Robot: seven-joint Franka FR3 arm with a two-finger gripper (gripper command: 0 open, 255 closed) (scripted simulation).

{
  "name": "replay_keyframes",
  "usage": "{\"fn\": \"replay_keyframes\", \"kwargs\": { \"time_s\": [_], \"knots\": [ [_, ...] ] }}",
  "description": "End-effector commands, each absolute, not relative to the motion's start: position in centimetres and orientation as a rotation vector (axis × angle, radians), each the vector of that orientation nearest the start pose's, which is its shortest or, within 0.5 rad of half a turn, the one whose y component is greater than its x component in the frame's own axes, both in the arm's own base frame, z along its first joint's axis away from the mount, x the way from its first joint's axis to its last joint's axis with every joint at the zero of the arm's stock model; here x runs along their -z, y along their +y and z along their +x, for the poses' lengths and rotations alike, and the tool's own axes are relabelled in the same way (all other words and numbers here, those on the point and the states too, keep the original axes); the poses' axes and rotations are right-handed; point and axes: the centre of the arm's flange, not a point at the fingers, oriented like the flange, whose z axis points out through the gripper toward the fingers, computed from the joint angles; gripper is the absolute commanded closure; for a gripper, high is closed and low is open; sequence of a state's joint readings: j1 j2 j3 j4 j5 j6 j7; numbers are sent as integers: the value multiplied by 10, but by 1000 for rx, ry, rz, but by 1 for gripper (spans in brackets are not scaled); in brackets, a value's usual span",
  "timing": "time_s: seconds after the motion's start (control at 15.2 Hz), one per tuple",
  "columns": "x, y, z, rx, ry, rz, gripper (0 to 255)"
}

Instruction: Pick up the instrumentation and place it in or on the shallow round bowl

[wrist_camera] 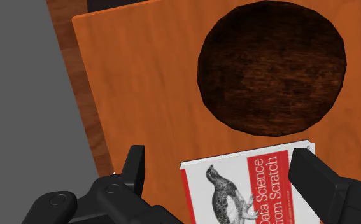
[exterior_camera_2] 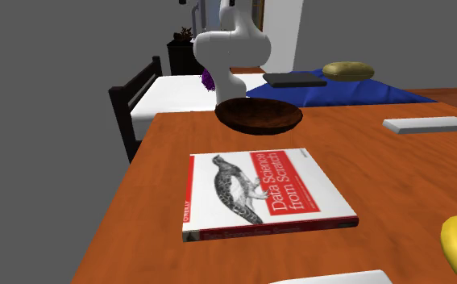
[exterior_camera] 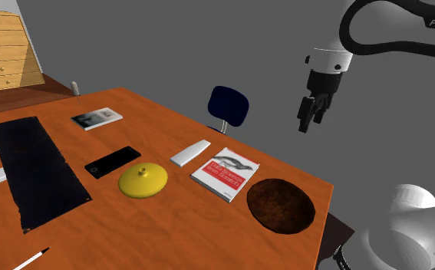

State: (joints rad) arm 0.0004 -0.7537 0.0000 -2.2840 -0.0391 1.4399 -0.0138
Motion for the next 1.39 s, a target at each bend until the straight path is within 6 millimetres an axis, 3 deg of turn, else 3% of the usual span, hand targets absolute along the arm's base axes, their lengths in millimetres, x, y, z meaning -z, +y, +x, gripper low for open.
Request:
{"fn": "replay_keyframes", "kwargs": {
  "time_s": [0.0,0.73,1.32],
  "knots": [
    [-603,-4,302,-144,-17,-3177,0],
    [-534,90,379,-110,613,-3108,0],
    [-479,140,467,-80,1109,-2959,0]
  ]
}}
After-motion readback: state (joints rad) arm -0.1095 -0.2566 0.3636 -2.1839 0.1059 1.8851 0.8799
